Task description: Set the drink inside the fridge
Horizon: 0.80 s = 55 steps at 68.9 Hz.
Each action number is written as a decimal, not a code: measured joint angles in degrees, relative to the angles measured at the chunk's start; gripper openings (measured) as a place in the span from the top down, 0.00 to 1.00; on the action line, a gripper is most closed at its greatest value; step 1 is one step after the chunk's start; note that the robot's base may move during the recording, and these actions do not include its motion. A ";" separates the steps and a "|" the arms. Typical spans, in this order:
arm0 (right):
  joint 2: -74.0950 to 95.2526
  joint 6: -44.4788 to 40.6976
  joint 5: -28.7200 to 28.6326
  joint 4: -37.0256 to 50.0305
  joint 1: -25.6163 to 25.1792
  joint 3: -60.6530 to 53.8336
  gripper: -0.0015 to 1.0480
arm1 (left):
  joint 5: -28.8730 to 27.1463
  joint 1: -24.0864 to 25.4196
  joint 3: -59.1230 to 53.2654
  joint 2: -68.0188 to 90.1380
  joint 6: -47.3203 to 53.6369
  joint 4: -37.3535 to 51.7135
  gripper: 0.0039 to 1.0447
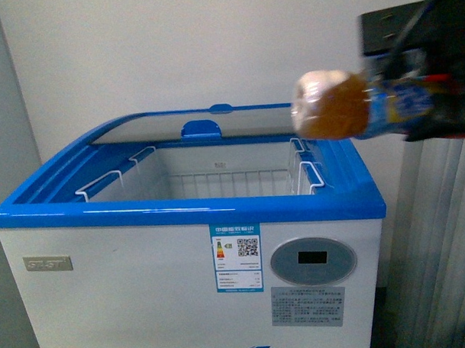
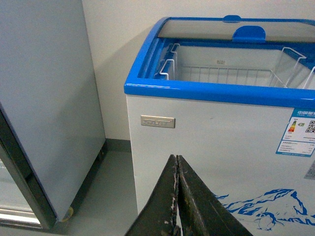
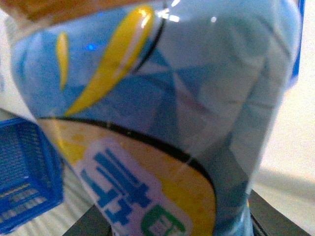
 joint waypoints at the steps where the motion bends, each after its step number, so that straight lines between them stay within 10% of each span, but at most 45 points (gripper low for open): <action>1: 1.27 -0.39 0.39 -0.13 0.39 1.46 0.62 | 0.00 0.00 -0.11 -0.22 0.00 -0.15 0.98; 21: 34.07 0.04 11.69 -12.37 9.88 45.22 0.62 | -0.02 0.00 -2.10 -6.25 0.00 -4.22 0.98; 49: 51.65 11.13 14.29 -17.92 13.64 68.61 0.62 | -0.02 0.00 -3.96 -13.29 -0.04 -8.52 0.98; 55: 53.02 13.38 14.08 -17.97 13.64 71.23 0.47 | -0.02 0.00 -3.96 -14.58 -0.04 -9.75 0.98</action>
